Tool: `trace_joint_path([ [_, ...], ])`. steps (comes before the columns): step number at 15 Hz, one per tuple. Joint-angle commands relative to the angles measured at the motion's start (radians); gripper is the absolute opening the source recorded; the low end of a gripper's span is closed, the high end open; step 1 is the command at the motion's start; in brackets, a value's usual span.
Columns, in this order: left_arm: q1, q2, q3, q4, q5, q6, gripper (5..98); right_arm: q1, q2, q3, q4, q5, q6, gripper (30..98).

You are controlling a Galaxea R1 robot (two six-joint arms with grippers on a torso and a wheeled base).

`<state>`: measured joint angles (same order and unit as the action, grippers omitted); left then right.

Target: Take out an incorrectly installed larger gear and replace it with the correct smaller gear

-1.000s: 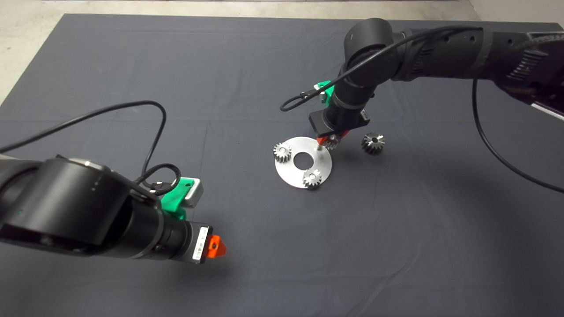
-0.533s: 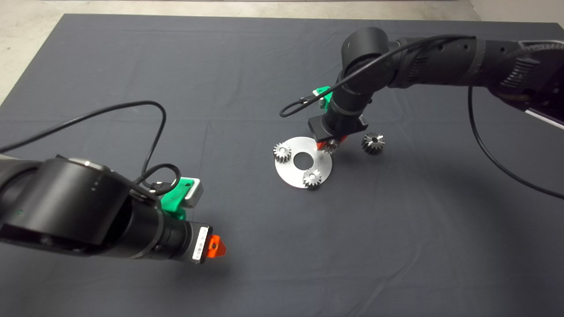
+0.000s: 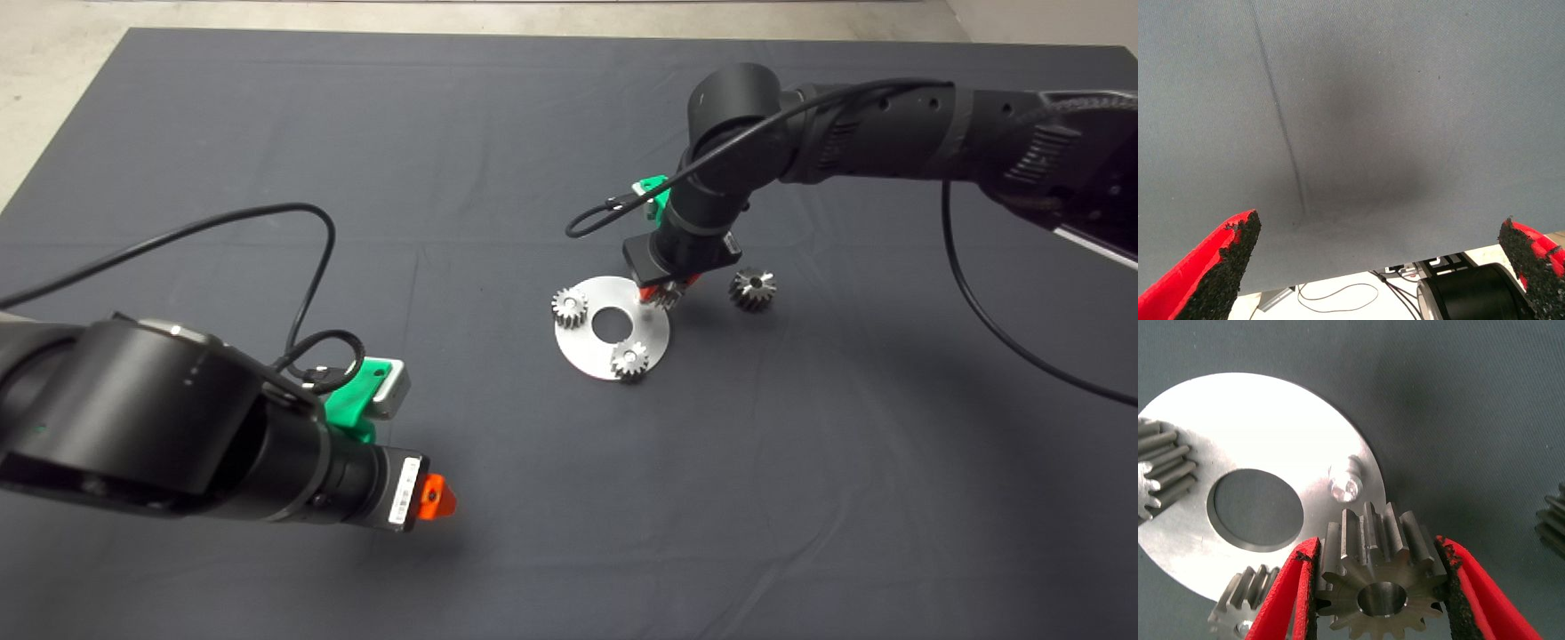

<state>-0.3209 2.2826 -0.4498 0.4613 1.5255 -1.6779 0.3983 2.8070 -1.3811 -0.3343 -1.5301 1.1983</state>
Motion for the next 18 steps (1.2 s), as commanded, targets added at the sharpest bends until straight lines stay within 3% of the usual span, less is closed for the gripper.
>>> trace_joint_path([
  [1,-0.003,-0.004,0.001,0.019,0.005,0.001,92.1,0.014,0.021,-0.010,-0.087,-0.128,-0.002,37.3],
  [6,-0.003,-0.004,0.002,0.032,0.010,0.001,92.1,0.014,0.042,-0.011,-0.138,-0.128,-0.002,37.4],
  [18,-0.001,-0.005,0.001,0.040,0.011,0.003,92.1,0.014,0.036,-0.021,-0.140,-0.128,-0.002,37.4],
])
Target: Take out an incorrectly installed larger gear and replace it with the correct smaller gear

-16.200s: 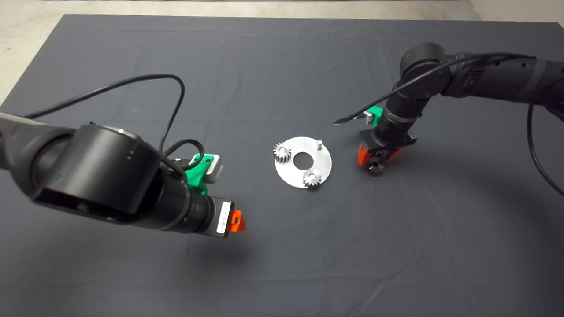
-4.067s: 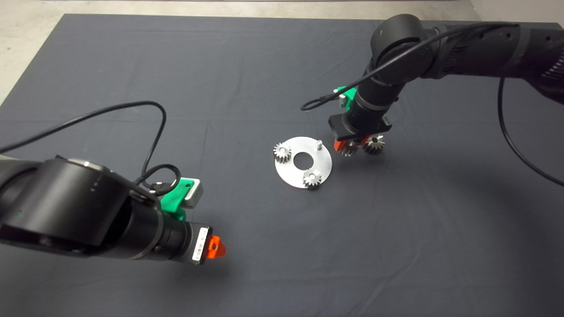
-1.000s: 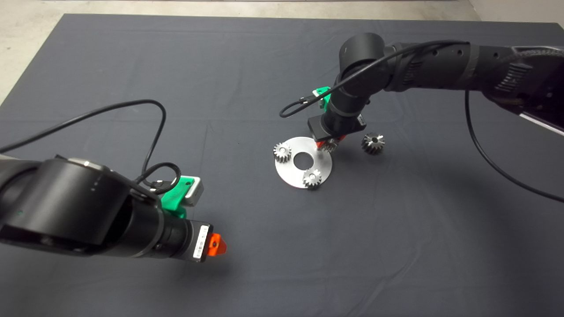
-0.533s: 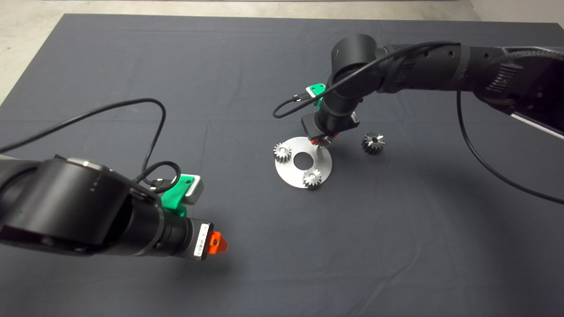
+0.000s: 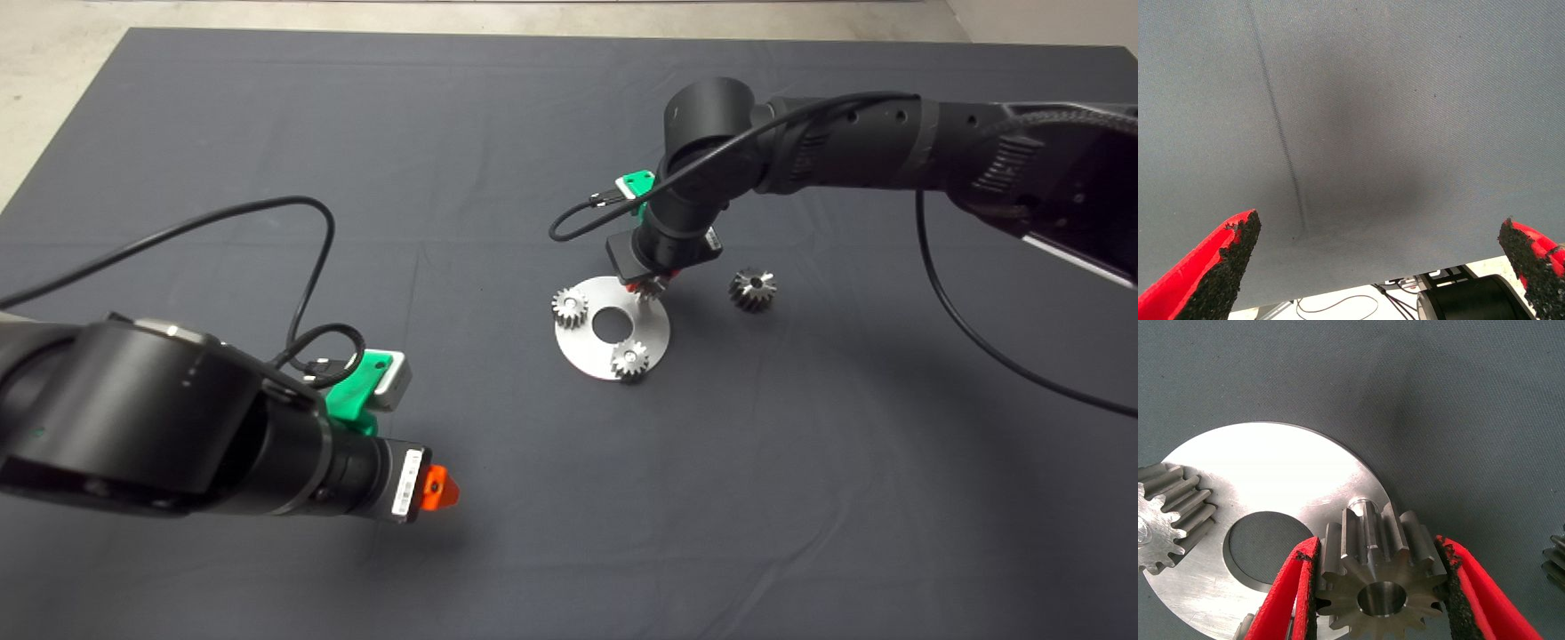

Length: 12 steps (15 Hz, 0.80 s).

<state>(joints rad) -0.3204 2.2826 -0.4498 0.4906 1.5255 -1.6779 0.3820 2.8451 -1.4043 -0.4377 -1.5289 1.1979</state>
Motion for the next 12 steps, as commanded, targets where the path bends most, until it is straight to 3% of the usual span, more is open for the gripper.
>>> trace_joint_path([
  [1,0.001,-0.005,0.001,0.011,0.012,0.003,92.1,0.031,-0.003,0.004,-0.036,-0.129,-0.001,37.6],
  [12,0.014,-0.002,-0.006,0.011,0.010,0.003,92.1,0.029,-0.002,0.002,-0.030,-0.129,0.008,37.5],
])
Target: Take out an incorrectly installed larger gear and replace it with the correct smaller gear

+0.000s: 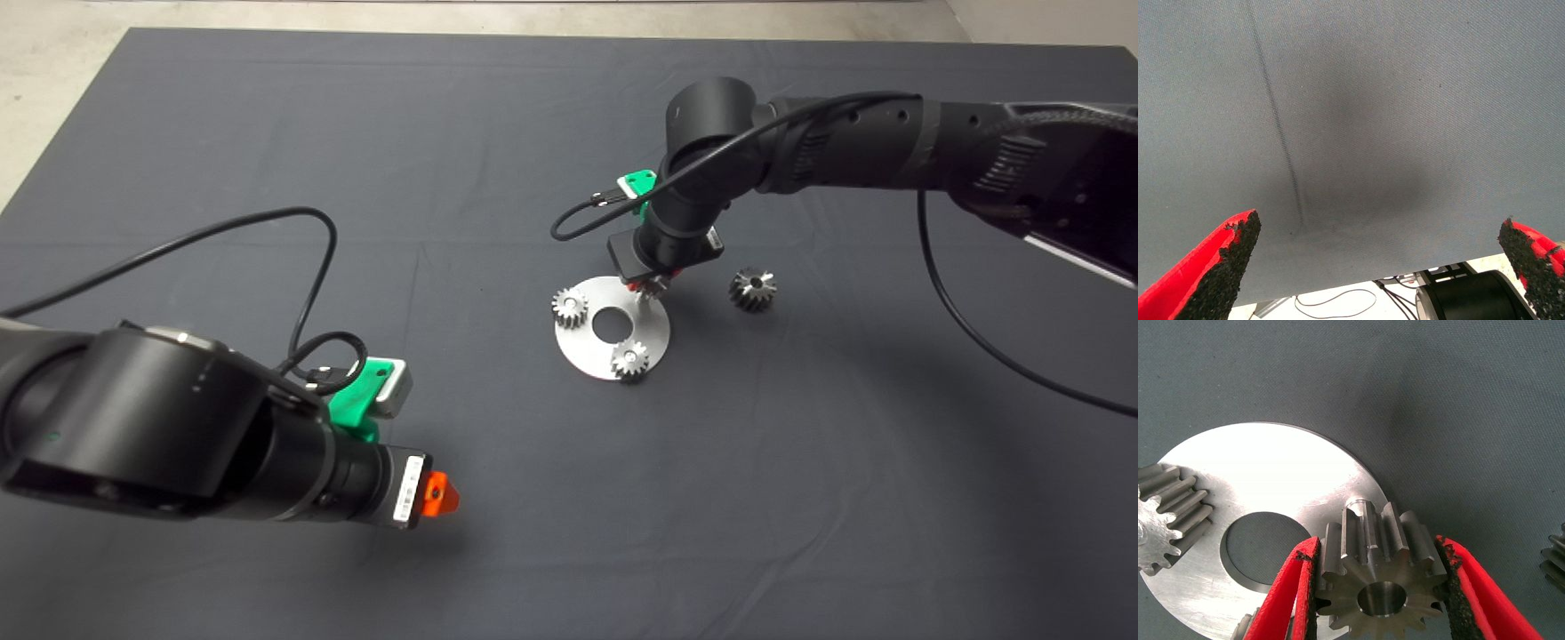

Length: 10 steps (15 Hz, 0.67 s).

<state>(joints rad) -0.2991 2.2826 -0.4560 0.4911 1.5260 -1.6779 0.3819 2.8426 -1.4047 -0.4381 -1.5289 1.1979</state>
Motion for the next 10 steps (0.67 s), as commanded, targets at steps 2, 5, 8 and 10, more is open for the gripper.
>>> trace_joint_path([
  [2,-0.008,-0.004,0.002,0.009,0.010,0.003,92.1,0.029,0.011,0.004,-0.030,-0.129,0.011,37.6],
  [5,-0.007,-0.004,0.002,0.009,0.010,0.003,92.1,0.029,0.010,0.003,-0.030,-0.129,0.011,37.4],
  [8,-0.007,-0.002,-0.001,0.009,0.010,0.003,92.1,0.028,0.010,0.011,-0.028,-0.129,0.012,37.4],
  [10,-0.008,-0.005,0.008,0.007,0.010,0.003,92.1,0.028,0.012,0.007,-0.027,-0.129,0.012,37.2],
])
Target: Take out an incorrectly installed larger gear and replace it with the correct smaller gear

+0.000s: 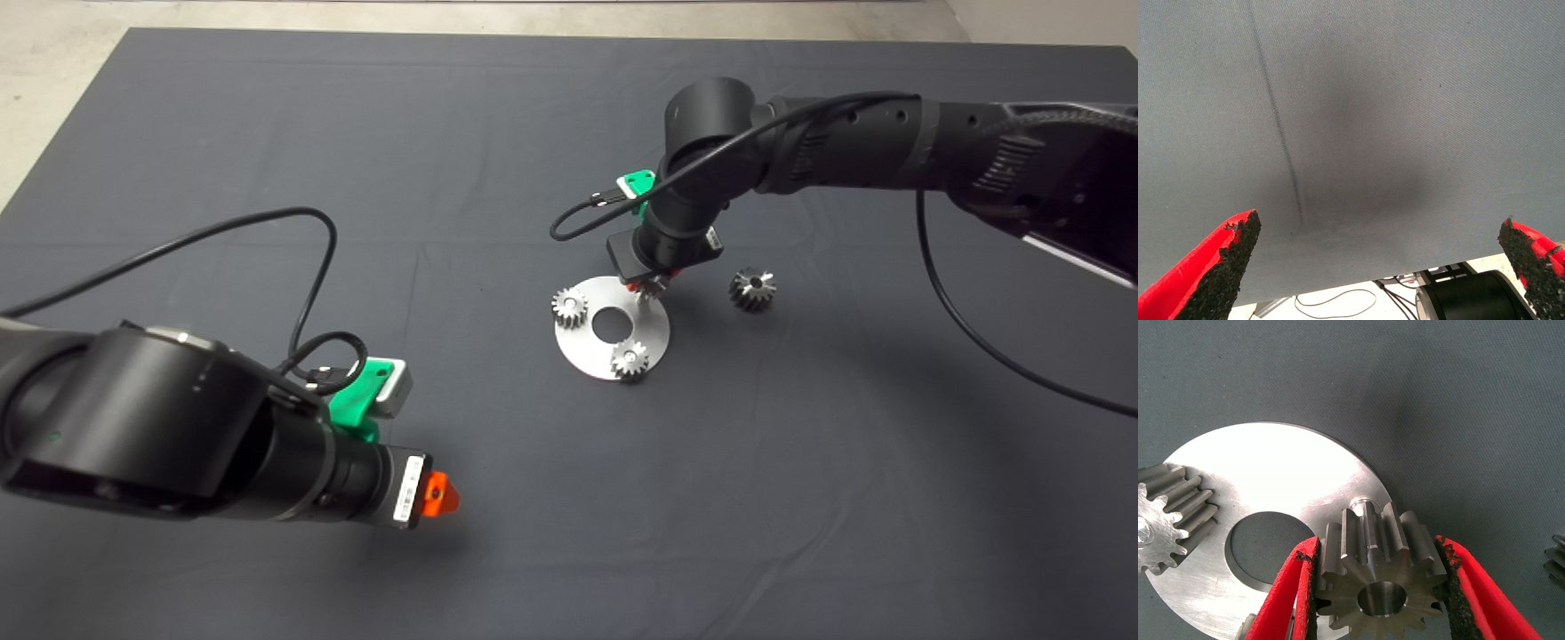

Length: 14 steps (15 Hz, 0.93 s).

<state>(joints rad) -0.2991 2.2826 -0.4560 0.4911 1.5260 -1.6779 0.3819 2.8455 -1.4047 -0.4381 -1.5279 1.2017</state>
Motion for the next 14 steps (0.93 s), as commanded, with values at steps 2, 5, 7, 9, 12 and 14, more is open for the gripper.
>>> trace_joint_path([
  [2,-0.008,-0.005,0.011,0.007,0.010,0.003,92.1,0.020,0.007,0.004,0.002,-0.130,0.010,37.1],
  [5,-0.007,-0.002,0.002,0.007,0.010,0.003,92.1,0.019,-0.002,-0.005,0.090,-0.130,0.010,37.1],
  [7,-0.007,0.001,0.002,0.007,0.010,0.003,92.1,0.020,-0.005,-0.029,0.165,-0.130,0.010,37.2],
  [9,-0.008,0.001,0.002,0.007,0.010,0.003,92.1,0.022,-0.004,-0.045,0.200,-0.130,0.010,37.3],
  [12,-0.008,-0.001,0.004,0.007,0.010,0.003,92.1,0.022,-0.004,-0.048,0.208,-0.130,0.010,37.4],
  [14,-0.008,-0.001,0.002,0.009,0.011,0.003,92.1,0.022,-0.002,-0.046,0.205,-0.130,0.010,37.3],
])
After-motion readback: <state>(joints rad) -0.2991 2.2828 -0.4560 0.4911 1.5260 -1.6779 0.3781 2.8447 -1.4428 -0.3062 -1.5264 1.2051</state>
